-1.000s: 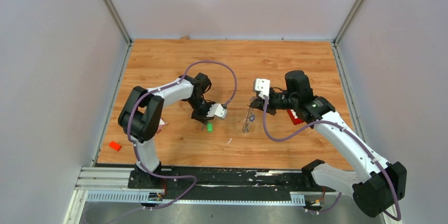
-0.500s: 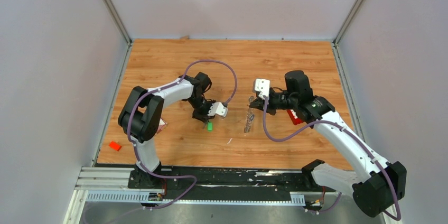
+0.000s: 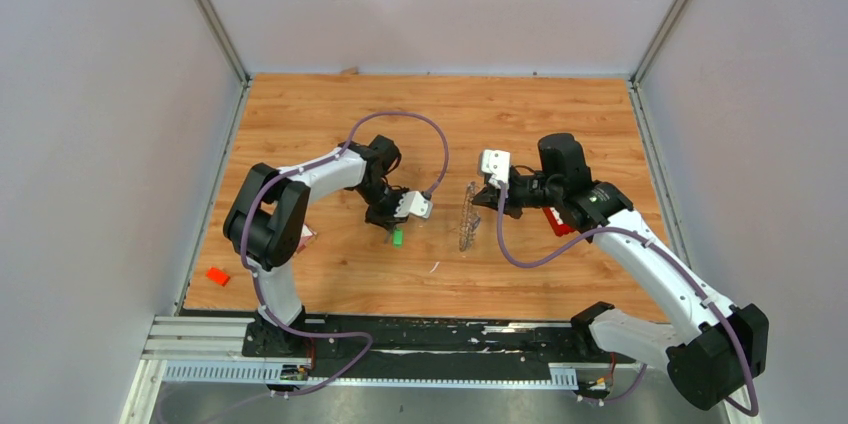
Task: Put the keys on the keyring
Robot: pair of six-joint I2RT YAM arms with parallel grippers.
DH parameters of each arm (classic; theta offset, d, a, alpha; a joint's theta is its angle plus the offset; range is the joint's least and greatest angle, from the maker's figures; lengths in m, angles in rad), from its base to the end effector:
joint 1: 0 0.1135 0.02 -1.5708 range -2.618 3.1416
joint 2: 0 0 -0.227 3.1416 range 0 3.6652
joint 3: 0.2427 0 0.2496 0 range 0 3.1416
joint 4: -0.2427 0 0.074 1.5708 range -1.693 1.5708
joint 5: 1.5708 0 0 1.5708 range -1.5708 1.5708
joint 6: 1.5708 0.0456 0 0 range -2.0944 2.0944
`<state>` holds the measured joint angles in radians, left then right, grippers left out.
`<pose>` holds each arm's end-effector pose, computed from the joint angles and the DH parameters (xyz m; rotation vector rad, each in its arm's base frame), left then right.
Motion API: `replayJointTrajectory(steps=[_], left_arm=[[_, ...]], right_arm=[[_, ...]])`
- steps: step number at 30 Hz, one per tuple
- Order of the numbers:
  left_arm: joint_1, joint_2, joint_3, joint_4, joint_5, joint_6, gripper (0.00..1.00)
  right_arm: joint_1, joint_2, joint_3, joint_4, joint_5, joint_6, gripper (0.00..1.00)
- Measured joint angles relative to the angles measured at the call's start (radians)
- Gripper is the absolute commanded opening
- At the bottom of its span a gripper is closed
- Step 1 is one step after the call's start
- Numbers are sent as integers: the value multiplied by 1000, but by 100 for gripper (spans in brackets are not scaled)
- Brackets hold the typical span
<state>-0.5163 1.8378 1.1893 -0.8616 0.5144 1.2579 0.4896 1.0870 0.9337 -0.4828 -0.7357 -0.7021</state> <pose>0.2638 -0.1756 0.1204 2.2047 1.7673 -0.6616 0.2060 0.1445 0.2727 -1.4861 1.4786 0.6785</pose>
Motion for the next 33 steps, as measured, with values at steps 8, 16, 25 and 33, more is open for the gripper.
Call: replayJointTrajectory(steps=[8, 16, 25, 33], left_arm=[[0, 0, 13, 0, 0, -8, 26], [0, 0, 13, 1, -1, -23, 29], [0, 0, 23, 13, -4, -41, 31], [0, 0, 29, 14, -5, -45, 31]], right_arm=[[0, 3, 0, -13, 0, -4, 0], [0, 3, 0, -23, 0, -6, 0], [0, 6, 0, -31, -1, -7, 0], [0, 6, 0, -36, -7, -7, 0]])
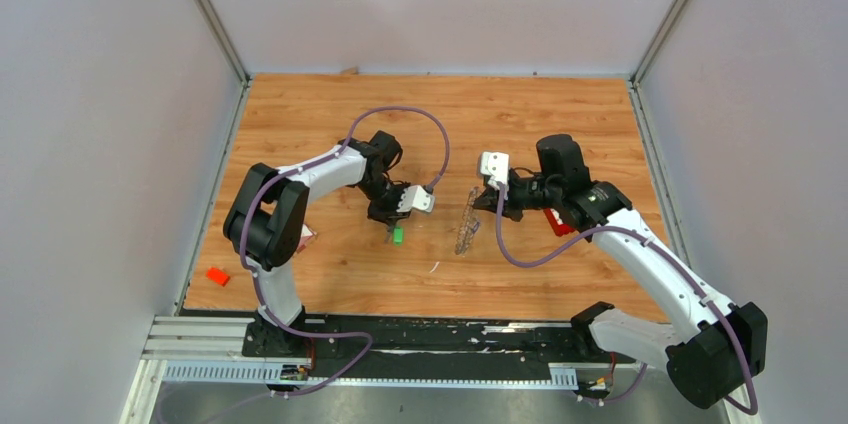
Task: Put the keys on the keyring
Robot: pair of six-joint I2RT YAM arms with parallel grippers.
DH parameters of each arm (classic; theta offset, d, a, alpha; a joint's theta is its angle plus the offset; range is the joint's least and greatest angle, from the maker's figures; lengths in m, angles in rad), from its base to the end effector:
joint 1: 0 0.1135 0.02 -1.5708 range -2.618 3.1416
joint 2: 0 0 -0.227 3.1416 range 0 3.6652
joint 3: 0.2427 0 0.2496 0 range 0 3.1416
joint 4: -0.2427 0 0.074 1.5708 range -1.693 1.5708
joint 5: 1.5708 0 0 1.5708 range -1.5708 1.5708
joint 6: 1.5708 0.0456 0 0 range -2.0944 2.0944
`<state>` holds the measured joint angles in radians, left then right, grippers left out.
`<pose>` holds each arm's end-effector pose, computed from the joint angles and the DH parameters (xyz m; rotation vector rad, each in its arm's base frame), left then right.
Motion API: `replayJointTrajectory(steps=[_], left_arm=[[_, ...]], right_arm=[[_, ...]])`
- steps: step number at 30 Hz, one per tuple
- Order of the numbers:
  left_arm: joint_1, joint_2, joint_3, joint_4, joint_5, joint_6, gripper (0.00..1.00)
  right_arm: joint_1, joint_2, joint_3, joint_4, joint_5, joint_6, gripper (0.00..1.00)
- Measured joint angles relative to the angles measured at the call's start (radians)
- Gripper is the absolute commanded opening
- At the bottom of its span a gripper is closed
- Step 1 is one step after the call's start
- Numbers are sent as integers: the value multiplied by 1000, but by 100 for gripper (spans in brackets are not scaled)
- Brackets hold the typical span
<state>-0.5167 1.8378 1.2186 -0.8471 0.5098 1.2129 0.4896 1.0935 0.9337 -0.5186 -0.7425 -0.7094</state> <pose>0.2706 -0.1794 0.1275 2.1573 1.7891 -0.6364 0.2046 0.1439 0.2683 -1.5021 1.5074 0.6998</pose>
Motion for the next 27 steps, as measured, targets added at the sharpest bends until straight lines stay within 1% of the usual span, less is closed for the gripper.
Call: replayJointTrajectory(steps=[27], left_arm=[[0, 0, 0, 11, -14, -18, 32]], right_arm=[[0, 7, 0, -1, -1, -6, 0]])
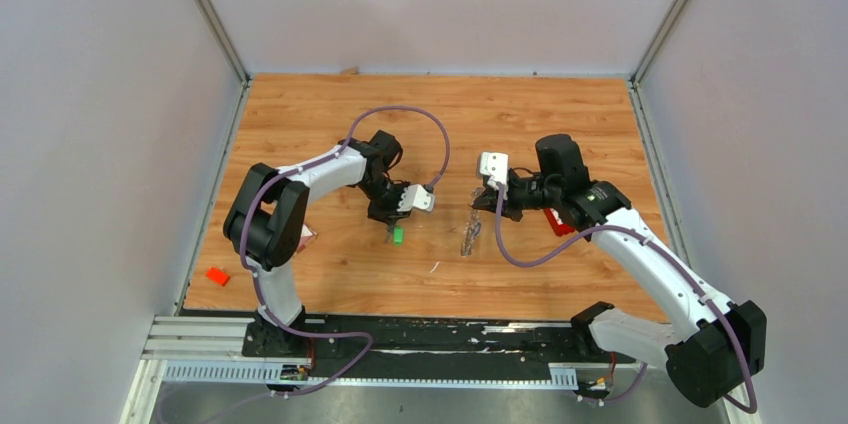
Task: Put the keys on the keyring
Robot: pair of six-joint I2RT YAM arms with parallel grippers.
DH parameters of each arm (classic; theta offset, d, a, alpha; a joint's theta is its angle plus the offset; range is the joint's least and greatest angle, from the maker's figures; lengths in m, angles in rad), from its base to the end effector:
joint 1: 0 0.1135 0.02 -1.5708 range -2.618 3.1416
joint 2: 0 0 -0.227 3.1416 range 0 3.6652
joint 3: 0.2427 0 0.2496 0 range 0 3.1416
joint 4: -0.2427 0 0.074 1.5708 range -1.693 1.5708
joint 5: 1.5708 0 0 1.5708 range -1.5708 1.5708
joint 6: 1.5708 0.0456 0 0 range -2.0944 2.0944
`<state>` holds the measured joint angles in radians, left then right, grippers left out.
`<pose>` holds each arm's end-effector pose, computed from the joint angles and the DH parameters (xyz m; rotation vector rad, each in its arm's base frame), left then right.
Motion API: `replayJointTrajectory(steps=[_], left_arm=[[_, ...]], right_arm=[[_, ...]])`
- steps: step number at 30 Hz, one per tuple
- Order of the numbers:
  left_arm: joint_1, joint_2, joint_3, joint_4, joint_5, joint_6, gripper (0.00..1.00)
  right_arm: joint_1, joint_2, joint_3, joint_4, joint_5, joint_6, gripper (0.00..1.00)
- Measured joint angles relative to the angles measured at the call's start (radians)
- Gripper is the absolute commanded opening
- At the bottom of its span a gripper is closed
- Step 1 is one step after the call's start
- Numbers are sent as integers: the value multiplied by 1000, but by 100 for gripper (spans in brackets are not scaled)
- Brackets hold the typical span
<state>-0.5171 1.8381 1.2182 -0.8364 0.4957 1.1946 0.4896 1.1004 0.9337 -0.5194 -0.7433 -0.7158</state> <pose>0.2718 -0.1795 0.1271 2.1457 1.8089 -0.6163 0.2054 0.1444 0.2666 -1.5082 1.5086 0.7003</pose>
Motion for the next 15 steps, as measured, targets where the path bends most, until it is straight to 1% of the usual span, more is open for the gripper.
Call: replayJointTrajectory(steps=[15], left_arm=[[-23, 18, -2, 5, -17, -1, 31]], right_arm=[[0, 1, 0, 0, 0, -1, 0]])
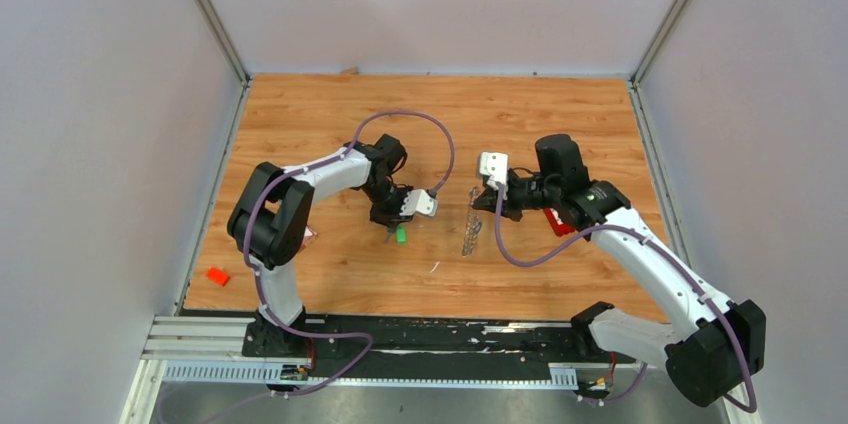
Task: Put the keys on the keyring
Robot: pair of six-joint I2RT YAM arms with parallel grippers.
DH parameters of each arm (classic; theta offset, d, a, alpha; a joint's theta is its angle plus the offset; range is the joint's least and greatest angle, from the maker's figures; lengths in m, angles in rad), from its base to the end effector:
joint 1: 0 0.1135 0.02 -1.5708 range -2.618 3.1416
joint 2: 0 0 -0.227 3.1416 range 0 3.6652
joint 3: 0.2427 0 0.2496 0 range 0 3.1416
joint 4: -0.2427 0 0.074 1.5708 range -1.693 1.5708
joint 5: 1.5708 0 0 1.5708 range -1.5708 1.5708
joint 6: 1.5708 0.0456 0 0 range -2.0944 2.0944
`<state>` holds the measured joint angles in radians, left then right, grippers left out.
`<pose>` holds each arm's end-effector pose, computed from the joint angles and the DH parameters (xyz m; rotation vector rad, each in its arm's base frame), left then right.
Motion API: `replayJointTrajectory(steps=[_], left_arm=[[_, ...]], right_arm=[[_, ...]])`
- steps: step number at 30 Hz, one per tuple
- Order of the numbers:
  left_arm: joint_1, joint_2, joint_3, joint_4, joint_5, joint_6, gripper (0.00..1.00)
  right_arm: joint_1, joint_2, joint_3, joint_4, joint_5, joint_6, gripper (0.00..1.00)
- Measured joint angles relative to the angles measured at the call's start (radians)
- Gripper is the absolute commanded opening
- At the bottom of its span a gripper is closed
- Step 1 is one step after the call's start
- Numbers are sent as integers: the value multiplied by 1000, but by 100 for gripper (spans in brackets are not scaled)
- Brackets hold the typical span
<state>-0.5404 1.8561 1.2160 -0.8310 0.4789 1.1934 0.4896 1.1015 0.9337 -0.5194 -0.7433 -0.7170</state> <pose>0.2682 -0.1854 0.1208 2.1815 1.8067 -0.6096 0.2056 0.1445 0.2664 -1.5092 1.5086 0.7001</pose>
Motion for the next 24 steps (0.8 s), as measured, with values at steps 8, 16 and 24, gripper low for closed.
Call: replayJointTrajectory(steps=[8, 16, 24], left_arm=[[-3, 0, -3, 1, -10, -3, 28], [-3, 0, -5, 2, -10, -9, 23], [-3, 0, -5, -2, -10, -14, 17]], right_arm=[[0, 10, 0, -1, 0, -3, 0], [0, 10, 0, -1, -1, -3, 0], [0, 10, 0, -1, -1, -3, 0]])
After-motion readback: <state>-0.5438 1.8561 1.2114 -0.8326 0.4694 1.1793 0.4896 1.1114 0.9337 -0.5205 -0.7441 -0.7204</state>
